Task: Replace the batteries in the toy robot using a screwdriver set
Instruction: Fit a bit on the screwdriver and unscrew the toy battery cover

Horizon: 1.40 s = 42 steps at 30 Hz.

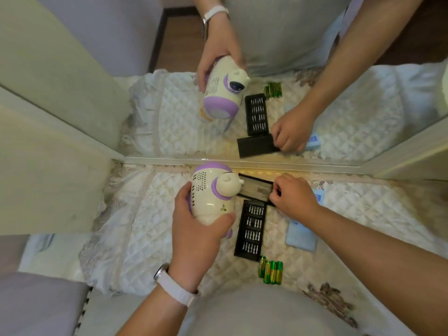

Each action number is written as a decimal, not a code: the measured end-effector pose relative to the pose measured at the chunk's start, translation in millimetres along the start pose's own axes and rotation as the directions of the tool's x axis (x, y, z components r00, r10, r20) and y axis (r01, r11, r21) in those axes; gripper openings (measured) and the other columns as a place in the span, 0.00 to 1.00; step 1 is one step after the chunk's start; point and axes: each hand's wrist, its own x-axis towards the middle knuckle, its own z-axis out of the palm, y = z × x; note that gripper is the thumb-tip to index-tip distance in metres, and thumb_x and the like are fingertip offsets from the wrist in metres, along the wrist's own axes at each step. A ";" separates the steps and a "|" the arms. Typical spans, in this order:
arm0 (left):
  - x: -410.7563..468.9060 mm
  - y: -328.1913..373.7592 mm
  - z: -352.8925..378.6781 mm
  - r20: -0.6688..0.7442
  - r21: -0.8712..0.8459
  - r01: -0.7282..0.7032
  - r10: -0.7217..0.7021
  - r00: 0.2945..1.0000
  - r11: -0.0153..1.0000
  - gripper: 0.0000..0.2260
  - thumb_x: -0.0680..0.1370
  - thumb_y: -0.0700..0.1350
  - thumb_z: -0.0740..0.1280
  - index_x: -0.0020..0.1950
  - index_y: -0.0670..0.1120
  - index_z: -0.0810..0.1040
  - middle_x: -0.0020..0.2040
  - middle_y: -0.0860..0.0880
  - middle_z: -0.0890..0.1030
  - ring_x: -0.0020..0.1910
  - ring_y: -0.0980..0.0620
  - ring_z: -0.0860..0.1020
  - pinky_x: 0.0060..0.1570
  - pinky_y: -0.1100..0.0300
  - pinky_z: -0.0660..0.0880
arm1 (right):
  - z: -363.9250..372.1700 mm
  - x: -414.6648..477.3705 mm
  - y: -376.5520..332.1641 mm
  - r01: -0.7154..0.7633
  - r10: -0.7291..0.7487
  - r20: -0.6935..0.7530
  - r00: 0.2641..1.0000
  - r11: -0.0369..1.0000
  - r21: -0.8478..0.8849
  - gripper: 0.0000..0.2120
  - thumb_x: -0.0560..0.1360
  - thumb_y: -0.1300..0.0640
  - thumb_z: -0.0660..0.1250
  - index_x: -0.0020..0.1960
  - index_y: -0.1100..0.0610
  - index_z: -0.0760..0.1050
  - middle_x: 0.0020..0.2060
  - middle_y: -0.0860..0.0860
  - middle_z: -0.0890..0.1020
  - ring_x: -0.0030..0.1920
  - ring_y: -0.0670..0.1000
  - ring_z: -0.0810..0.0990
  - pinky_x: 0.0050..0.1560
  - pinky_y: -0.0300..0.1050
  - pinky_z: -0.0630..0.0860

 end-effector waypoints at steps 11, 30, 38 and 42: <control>-0.6 17.4 19.2 0.089 -0.088 -0.033 0.040 0.995 0.996 0.37 0.64 0.42 0.80 0.65 0.60 0.66 0.57 0.63 0.74 0.49 0.69 0.77 0.44 0.70 0.77 | -14.3 -12.3 7.0 0.025 -0.017 -0.072 0.997 0.994 0.109 0.03 0.73 0.58 0.66 0.45 0.54 0.79 0.39 0.46 0.75 0.39 0.48 0.70 0.54 0.46 0.68; -100.5 65.0 -29.2 -0.007 -0.216 -0.491 0.502 0.865 0.844 0.40 0.64 0.44 0.77 0.72 0.54 0.63 0.58 0.67 0.74 0.55 0.68 0.77 0.49 0.69 0.77 | -135.9 -172.2 -139.6 -0.095 -0.159 0.103 0.982 0.057 0.994 0.37 0.65 0.56 0.70 0.71 0.36 0.64 0.65 0.51 0.76 0.62 0.55 0.79 0.60 0.58 0.76; -112.5 80.4 -47.7 -0.024 -0.299 -0.575 0.597 0.802 0.761 0.41 0.66 0.39 0.76 0.74 0.56 0.61 0.64 0.61 0.75 0.62 0.52 0.78 0.53 0.39 0.79 | -158.3 -184.6 -168.2 -0.012 -0.356 -0.039 0.934 -0.139 0.990 0.35 0.72 0.62 0.62 0.75 0.42 0.58 0.66 0.55 0.77 0.65 0.61 0.75 0.62 0.63 0.73; -114.7 82.7 -48.7 -0.009 -0.299 -0.603 0.630 0.776 0.739 0.42 0.67 0.37 0.75 0.76 0.54 0.60 0.66 0.61 0.74 0.63 0.55 0.77 0.57 0.43 0.79 | -162.4 -184.1 -182.6 0.087 -0.305 -0.111 0.946 -0.093 0.992 0.33 0.72 0.65 0.63 0.73 0.47 0.63 0.64 0.55 0.78 0.65 0.61 0.76 0.65 0.70 0.68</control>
